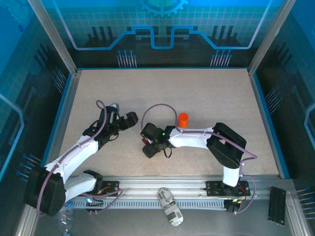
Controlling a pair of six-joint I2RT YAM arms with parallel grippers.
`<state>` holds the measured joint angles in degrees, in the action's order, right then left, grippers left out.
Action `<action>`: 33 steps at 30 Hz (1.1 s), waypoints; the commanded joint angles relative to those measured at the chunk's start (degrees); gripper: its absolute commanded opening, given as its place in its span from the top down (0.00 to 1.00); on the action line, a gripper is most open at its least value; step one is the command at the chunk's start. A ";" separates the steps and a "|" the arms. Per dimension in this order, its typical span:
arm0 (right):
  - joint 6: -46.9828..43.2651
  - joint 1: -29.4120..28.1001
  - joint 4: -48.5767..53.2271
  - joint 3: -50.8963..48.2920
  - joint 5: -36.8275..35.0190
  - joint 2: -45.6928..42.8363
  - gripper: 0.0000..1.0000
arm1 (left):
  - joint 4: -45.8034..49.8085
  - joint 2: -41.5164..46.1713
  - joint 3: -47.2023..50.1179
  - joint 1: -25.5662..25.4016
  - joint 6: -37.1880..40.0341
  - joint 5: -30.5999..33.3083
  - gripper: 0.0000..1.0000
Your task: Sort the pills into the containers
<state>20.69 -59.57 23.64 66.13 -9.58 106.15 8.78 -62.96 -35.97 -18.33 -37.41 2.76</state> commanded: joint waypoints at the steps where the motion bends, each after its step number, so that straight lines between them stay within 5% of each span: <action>1: -0.52 -0.46 0.81 1.04 -1.36 1.24 0.26 | 0.63 -0.61 -1.89 0.40 0.76 0.11 0.01; 16: -0.12 -0.11 -1.82 0.63 -0.26 3.21 0.41 | 0.19 -1.11 -1.63 0.40 0.23 -0.33 0.01; 23: 0.46 0.97 -4.53 -1.77 1.56 1.11 0.68 | 0.53 -0.86 -1.64 0.40 -0.21 -1.12 0.01; 33: 2.87 5.26 -6.35 -8.15 4.64 -12.78 0.70 | -0.12 2.98 -2.19 0.40 -5.70 -14.68 0.01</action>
<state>22.24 -55.66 18.52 58.92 -6.72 98.67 8.75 -62.48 -35.97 -18.26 -39.18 -3.97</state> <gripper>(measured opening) 0.337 0.989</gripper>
